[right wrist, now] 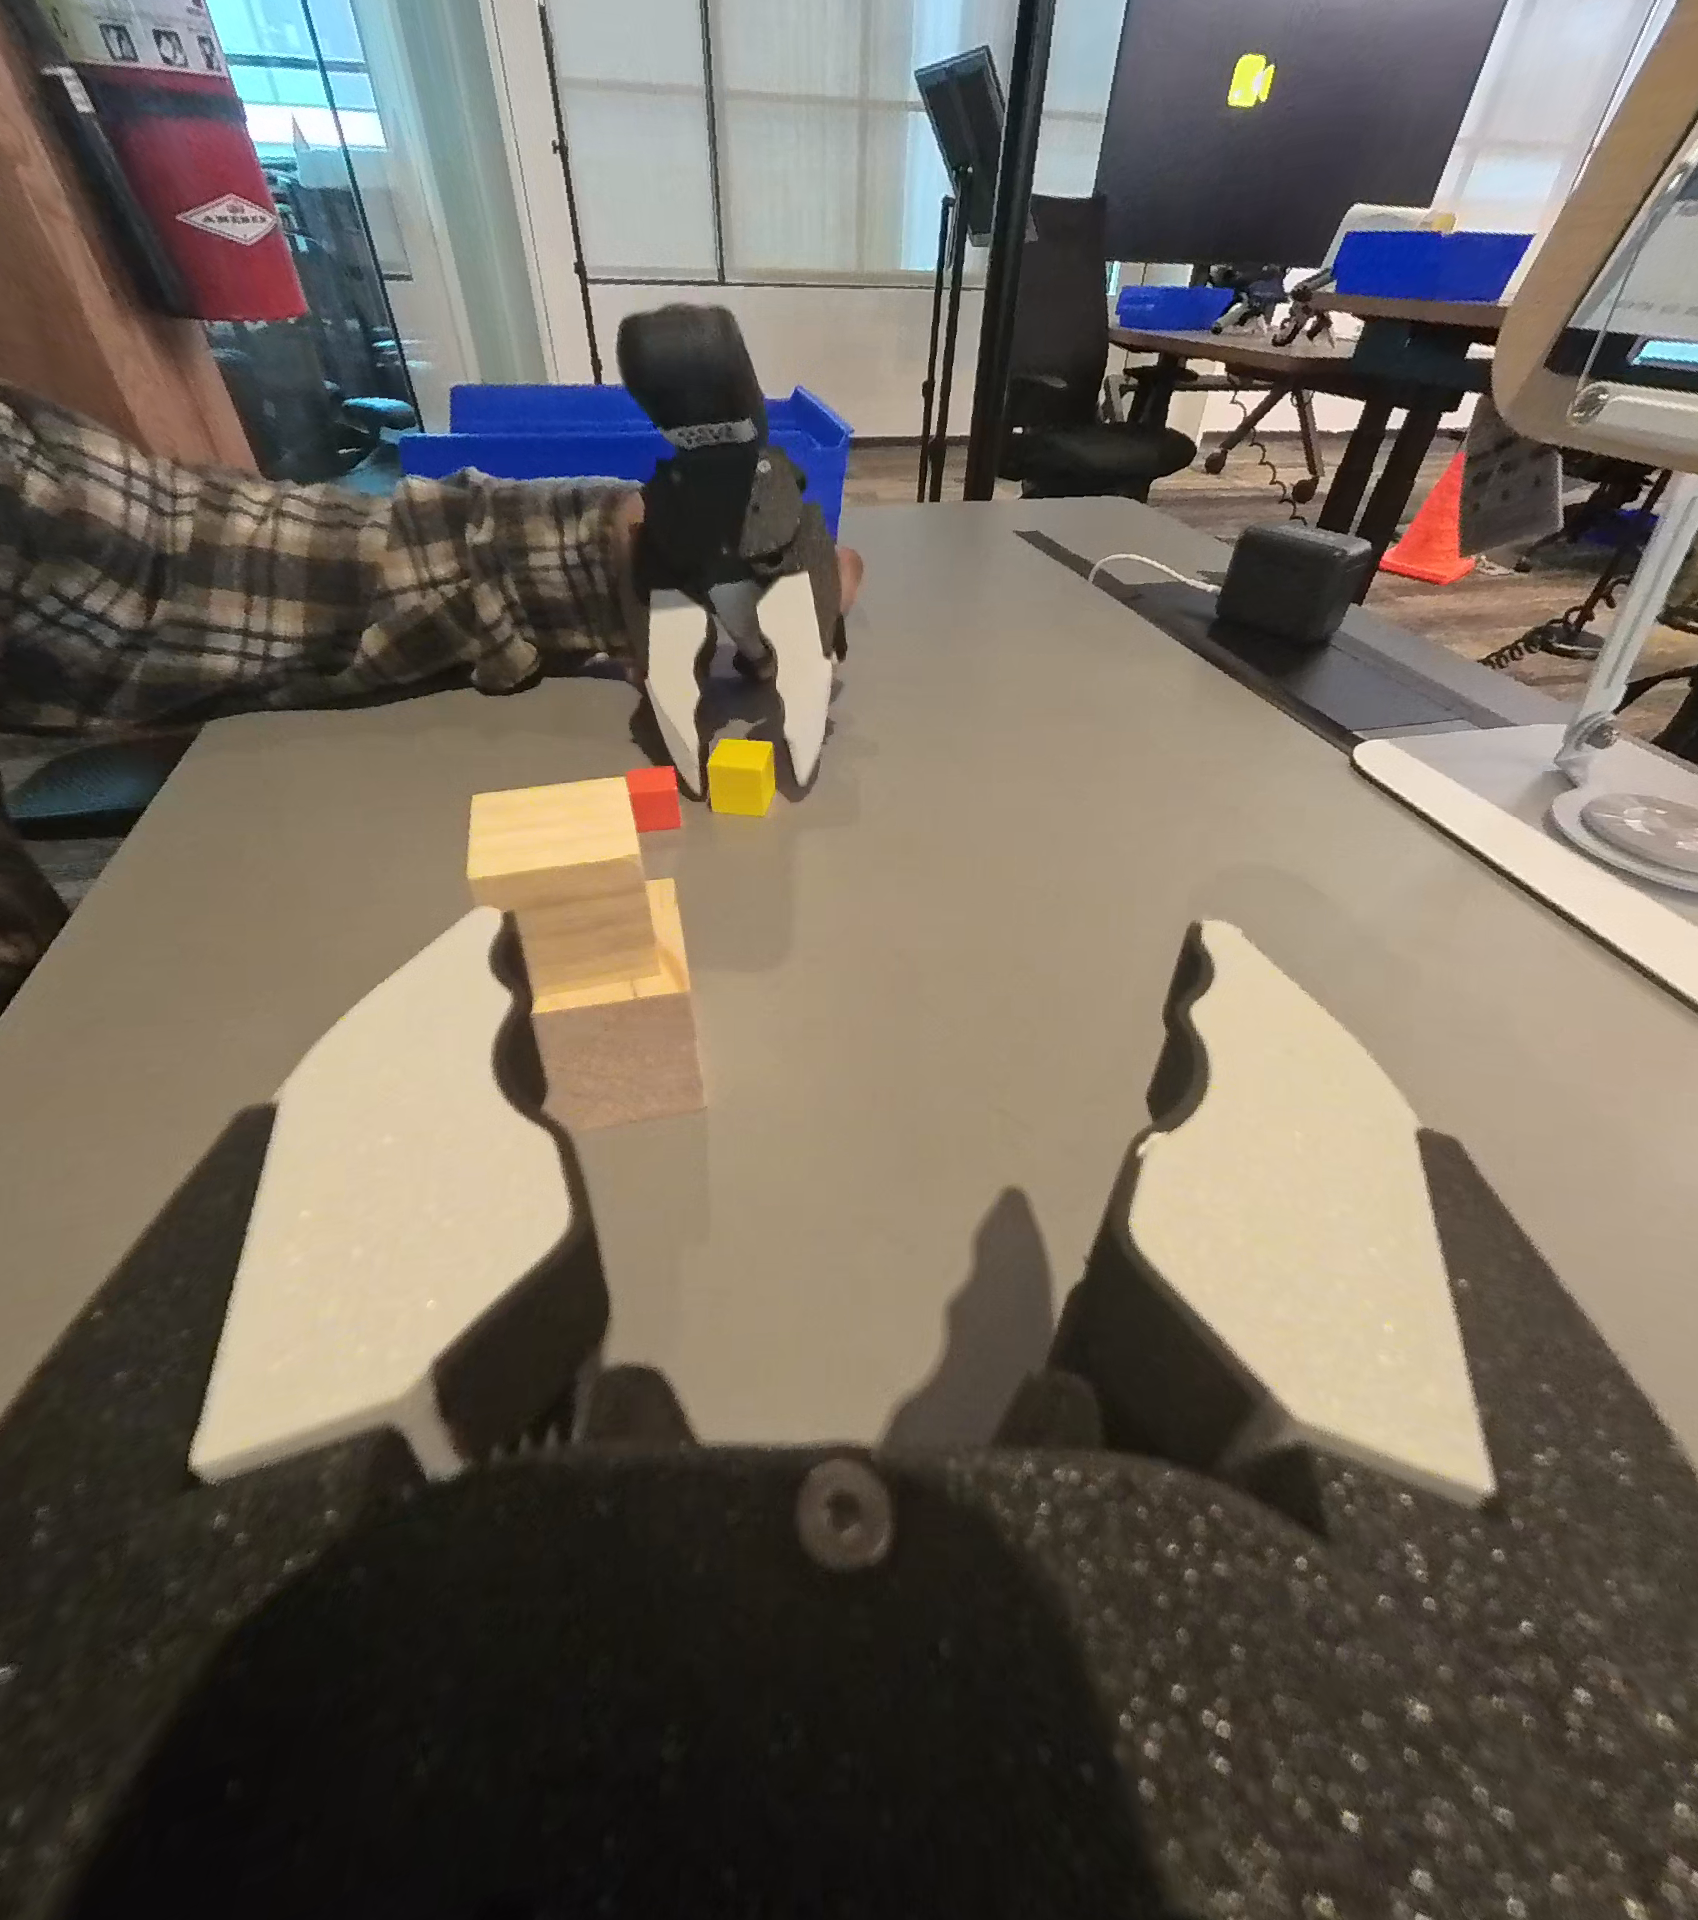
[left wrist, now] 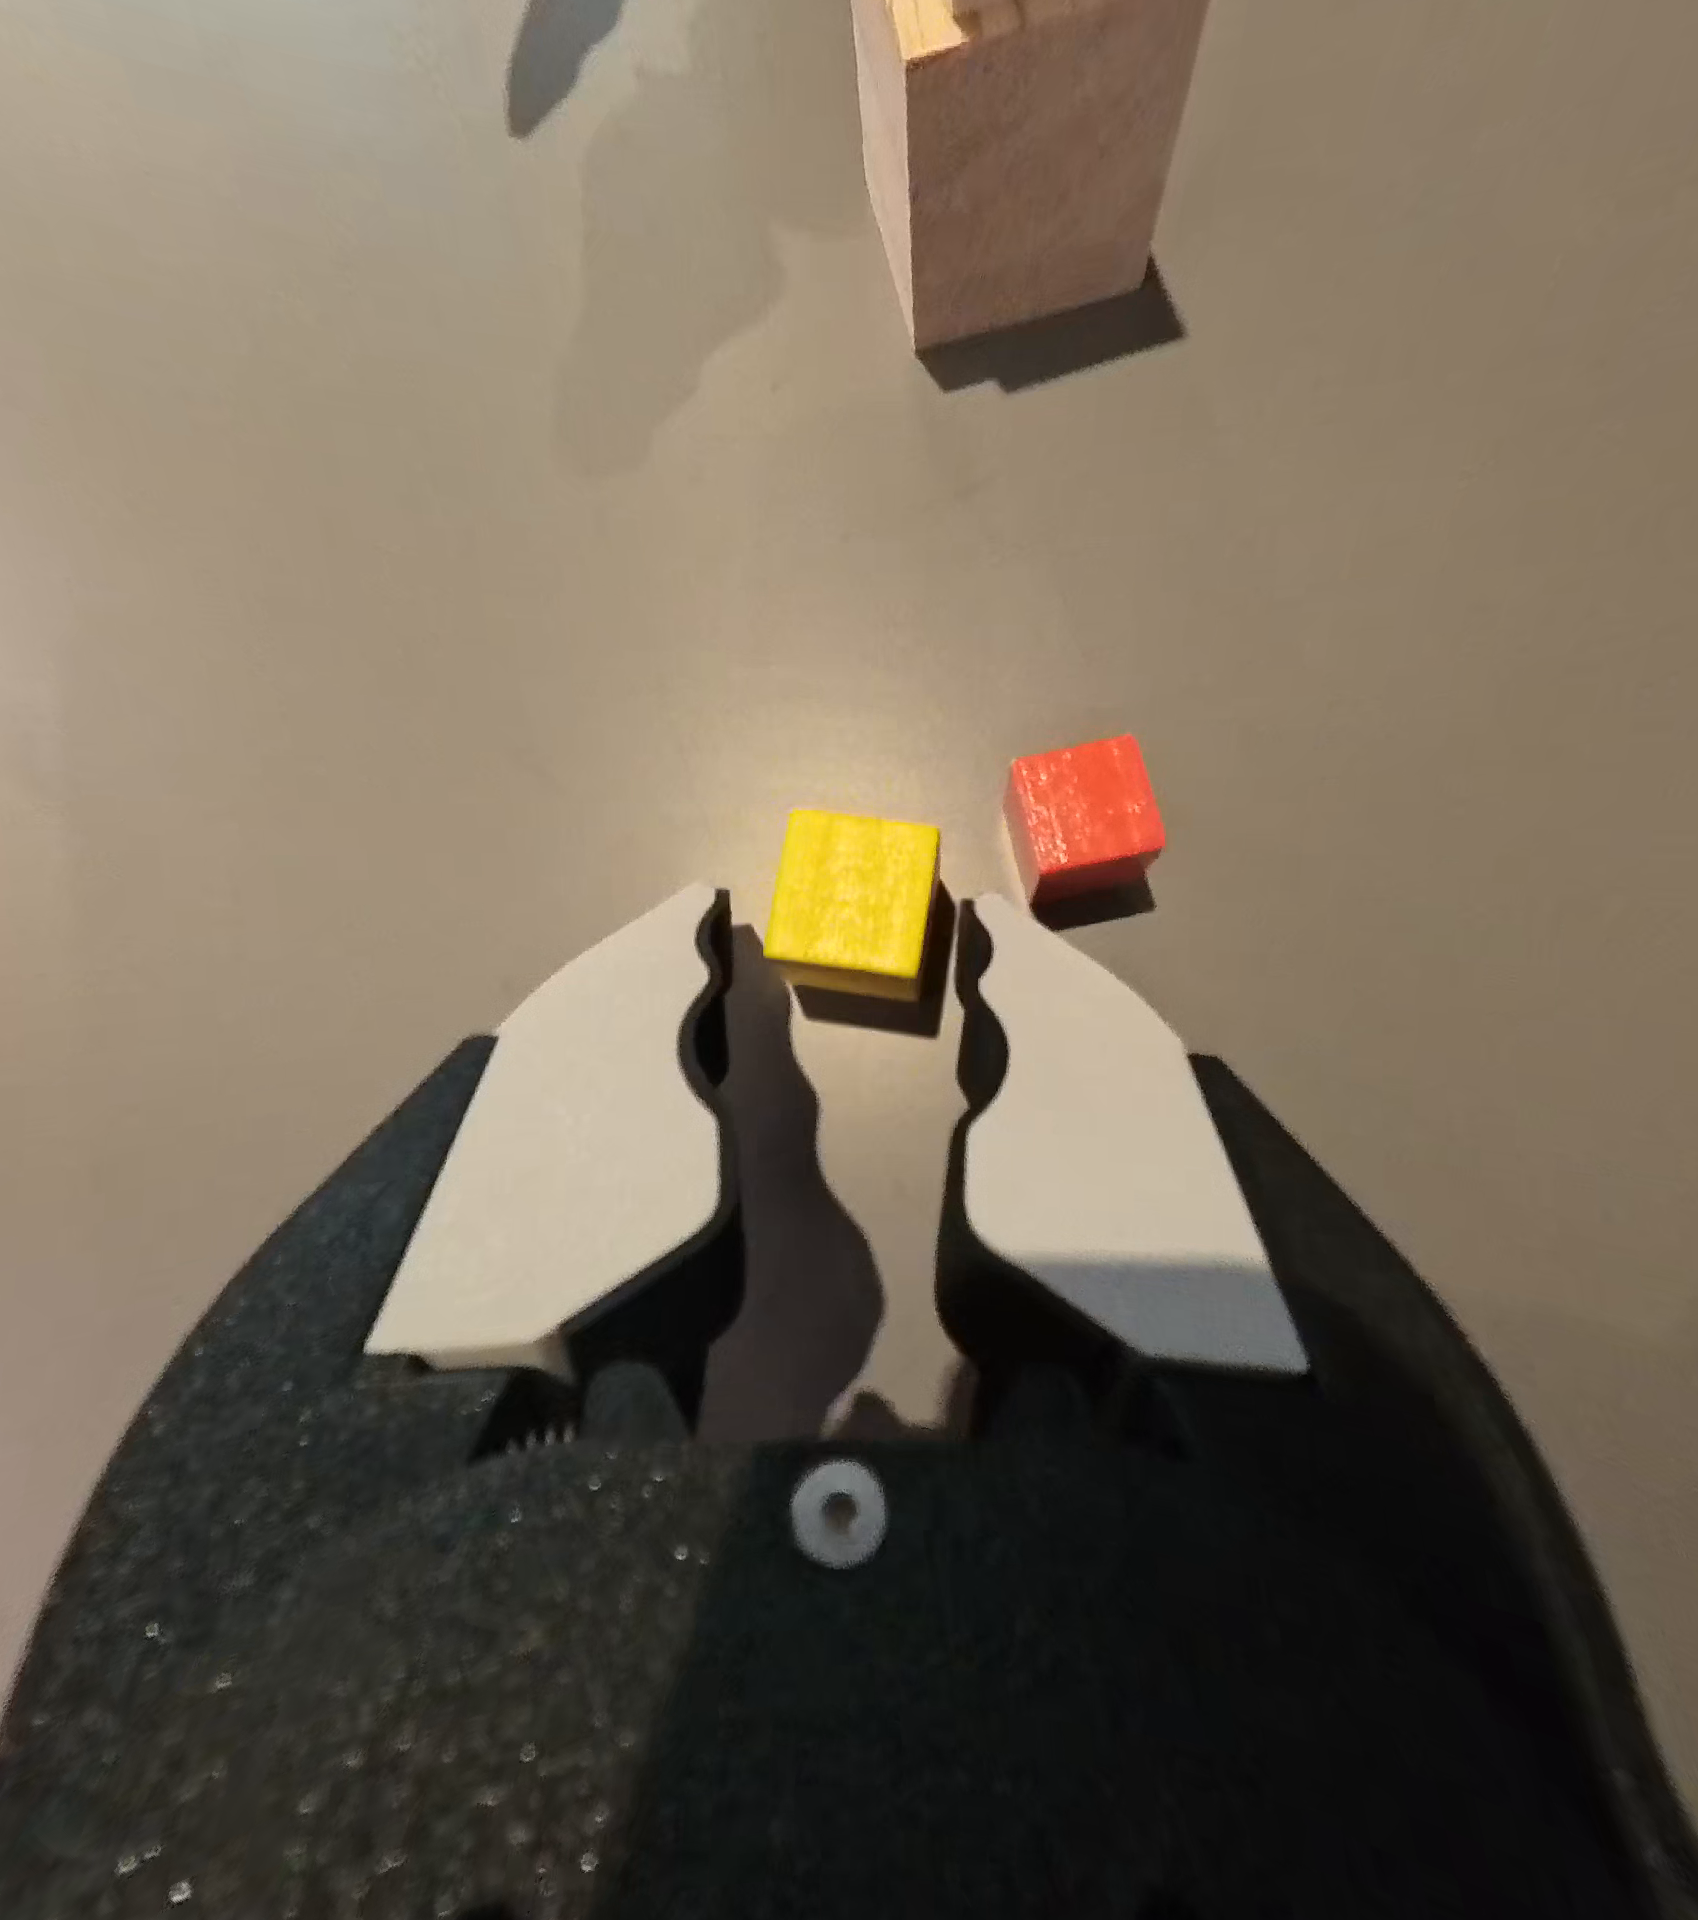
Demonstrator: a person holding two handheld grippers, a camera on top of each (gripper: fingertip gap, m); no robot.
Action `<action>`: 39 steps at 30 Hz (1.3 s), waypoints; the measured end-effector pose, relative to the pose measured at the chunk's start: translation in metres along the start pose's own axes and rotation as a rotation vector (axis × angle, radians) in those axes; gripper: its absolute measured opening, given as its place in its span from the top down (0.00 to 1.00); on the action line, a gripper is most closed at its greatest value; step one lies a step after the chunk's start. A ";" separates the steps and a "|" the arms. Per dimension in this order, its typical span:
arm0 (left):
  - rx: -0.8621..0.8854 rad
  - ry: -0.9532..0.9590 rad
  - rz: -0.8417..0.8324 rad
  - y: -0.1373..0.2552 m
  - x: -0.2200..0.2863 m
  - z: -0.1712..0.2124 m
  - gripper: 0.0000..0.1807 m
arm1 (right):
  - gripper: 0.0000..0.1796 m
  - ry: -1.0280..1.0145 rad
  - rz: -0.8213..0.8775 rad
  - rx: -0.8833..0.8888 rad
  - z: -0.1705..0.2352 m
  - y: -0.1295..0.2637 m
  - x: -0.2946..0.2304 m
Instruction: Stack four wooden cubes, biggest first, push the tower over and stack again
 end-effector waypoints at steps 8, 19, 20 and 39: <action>-0.017 -0.005 0.010 -0.006 0.001 -0.004 0.84 | 0.37 -0.005 0.002 0.004 0.001 0.000 0.001; 0.246 0.301 -0.323 0.041 0.004 -0.116 0.84 | 0.37 -0.036 0.047 0.024 0.002 0.007 0.008; 0.244 0.304 -0.344 0.036 0.011 -0.131 0.84 | 0.37 -0.035 0.048 0.023 0.002 0.007 0.008; 0.098 0.364 -0.189 -0.043 0.040 -0.172 0.84 | 0.38 -0.020 0.042 0.013 -0.003 0.005 0.004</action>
Point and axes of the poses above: each gripper's, where its closed fingertips meet, y back along the fingers, z out of its underside, x = y × z across the jaws, the point moved 9 cm from there along y, back along the fingers, and after that the axes turned 5 degrees about -z, right-handed, at the moved point
